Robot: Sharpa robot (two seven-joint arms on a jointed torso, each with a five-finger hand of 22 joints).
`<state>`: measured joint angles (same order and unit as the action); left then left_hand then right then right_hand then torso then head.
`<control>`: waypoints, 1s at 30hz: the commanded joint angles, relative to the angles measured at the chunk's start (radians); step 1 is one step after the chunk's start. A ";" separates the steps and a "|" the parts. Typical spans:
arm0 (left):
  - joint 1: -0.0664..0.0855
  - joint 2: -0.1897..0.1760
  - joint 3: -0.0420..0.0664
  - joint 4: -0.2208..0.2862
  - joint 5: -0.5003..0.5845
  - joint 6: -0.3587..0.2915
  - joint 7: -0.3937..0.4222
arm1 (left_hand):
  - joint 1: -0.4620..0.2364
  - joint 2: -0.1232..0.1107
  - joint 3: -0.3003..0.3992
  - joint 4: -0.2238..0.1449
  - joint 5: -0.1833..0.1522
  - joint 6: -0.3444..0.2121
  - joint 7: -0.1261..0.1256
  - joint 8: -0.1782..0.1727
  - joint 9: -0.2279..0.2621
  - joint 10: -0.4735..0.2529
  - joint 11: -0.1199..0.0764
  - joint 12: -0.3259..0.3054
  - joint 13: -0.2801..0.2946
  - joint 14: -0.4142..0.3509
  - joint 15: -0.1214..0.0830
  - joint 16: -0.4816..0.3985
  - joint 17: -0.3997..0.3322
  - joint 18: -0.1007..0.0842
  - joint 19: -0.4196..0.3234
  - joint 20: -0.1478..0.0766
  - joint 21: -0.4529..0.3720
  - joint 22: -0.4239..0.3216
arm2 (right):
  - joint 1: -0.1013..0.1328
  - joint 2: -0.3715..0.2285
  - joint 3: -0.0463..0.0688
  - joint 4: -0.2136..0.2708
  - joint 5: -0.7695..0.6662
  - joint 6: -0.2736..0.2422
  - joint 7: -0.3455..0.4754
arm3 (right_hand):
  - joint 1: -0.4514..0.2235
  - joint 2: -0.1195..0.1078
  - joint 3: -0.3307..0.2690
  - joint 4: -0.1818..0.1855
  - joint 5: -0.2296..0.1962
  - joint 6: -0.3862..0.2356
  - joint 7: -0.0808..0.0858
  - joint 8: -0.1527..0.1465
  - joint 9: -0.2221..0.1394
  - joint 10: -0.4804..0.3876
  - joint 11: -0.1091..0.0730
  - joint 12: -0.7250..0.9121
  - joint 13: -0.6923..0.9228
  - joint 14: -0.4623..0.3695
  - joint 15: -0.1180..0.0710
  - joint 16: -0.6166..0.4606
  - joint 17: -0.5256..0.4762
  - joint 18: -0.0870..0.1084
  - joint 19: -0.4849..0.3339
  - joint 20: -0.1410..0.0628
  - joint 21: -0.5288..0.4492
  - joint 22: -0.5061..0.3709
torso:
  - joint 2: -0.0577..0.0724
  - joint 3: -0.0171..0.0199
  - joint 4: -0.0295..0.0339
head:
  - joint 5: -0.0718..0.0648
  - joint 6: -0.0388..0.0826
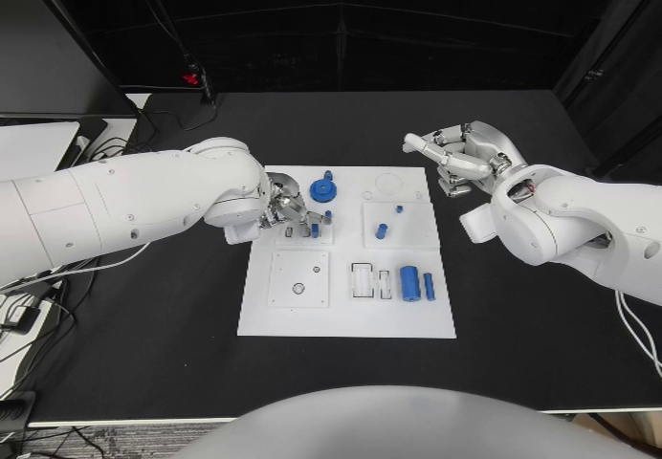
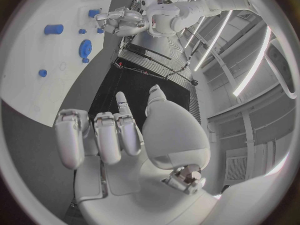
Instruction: Assemble the parts on the task board
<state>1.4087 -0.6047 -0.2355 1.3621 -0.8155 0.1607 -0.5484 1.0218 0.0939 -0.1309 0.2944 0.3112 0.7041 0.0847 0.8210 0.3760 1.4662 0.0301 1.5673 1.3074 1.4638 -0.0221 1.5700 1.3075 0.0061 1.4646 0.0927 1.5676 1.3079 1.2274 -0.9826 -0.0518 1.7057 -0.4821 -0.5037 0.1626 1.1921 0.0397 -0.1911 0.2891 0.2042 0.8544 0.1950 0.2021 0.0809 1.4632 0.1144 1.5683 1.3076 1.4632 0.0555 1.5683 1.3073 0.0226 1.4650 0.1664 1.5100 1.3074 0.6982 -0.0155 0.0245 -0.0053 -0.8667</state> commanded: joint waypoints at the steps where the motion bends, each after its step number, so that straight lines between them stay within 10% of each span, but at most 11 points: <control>1: 0.001 0.004 0.000 -0.009 -0.005 0.030 -0.011 | 0.012 -0.002 -0.003 -0.003 0.005 -0.005 -0.001 -0.005 0.003 0.105 -0.009 0.003 0.263 0.107 -0.006 0.001 0.263 -0.006 0.106 -0.005 0.003 0.263 | 0.001 0.000 0.000 0.000 0.003 0.002 0.003 | -0.006 0.005 -0.006 0.001 0.005 -0.007 -0.003 0.003 0.001 0.108 0.006 0.002 0.263 0.108 0.007 0.002 0.263 -0.005 0.059 0.004 0.005 0.240 | 0.000 0.0005 0.0015 | 0.000 -0.001; 30: -0.002 0.036 0.001 -0.031 -0.005 0.041 -0.009 | 0.061 0.014 0.000 -0.004 0.025 -0.005 -0.001 -0.029 0.027 0.105 -0.009 0.003 0.263 0.107 -0.007 0.001 0.263 -0.006 0.106 -0.005 0.003 0.263 | 0.000 0.007 0.000 -0.003 0.003 0.001 -0.005 | -0.003 0.007 -0.010 0.001 0.006 -0.021 -0.007 0.002 -0.002 0.108 0.002 0.002 0.263 0.108 0.004 0.002 0.263 -0.004 0.059 0.003 0.004 0.239 | 0.000 0.0002 -0.0005 | -0.004 -0.004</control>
<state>1.4062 -0.5699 -0.2355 1.3328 -0.8159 0.1813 -0.5535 1.0745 0.1098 -0.1309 0.2944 0.3329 0.7042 0.0847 0.7977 0.4017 1.4662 0.0301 1.5673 1.3073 1.4639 -0.0220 1.5700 1.3074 0.0062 1.4647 0.0927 1.5676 1.3077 1.2266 -0.9755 -0.0522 1.7012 -0.4818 -0.5043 0.1558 1.1921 0.0397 -0.1970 0.2895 0.2041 0.8397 0.1874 0.2023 0.0797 1.4632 0.1144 1.5683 1.3076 1.4632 0.0555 1.5683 1.3074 0.0227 1.4650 0.1664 1.5100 1.3073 0.6986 -0.0152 0.0251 -0.0085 -0.8697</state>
